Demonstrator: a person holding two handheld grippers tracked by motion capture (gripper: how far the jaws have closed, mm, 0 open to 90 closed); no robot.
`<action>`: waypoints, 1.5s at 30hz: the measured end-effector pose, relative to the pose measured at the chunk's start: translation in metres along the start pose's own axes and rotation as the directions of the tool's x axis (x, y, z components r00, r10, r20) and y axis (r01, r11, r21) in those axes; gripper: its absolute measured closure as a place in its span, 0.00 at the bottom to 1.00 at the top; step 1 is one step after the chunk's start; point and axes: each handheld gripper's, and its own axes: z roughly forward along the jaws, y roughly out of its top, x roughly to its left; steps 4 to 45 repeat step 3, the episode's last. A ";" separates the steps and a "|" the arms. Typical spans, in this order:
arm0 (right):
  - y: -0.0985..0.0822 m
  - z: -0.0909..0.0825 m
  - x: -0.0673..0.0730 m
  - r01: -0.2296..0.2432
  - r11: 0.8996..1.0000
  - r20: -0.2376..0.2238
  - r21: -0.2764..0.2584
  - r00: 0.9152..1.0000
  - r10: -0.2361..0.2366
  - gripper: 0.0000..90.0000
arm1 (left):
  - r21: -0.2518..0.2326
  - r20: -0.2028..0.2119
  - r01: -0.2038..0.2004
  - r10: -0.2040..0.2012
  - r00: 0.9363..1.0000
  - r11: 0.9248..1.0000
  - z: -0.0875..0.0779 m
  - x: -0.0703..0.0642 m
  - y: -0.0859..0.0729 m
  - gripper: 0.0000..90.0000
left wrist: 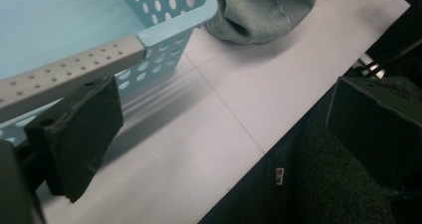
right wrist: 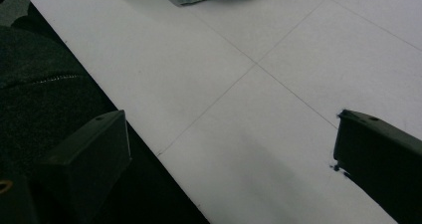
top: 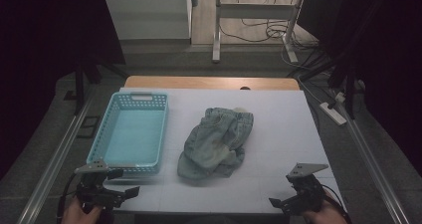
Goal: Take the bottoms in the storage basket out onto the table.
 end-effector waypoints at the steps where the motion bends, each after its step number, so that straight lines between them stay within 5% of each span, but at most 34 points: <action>1: 0.000 0.000 0.000 0.000 1.000 0.000 0.001 1.000 0.000 0.01 | 0.000 0.002 0.002 -0.002 1.000 1.000 0.000 0.000 0.000 0.03; 45: 0.000 0.000 0.000 0.002 1.000 0.001 0.003 1.000 -0.002 0.01 | 0.005 0.005 0.005 -0.005 1.000 1.000 0.001 0.000 0.001 0.03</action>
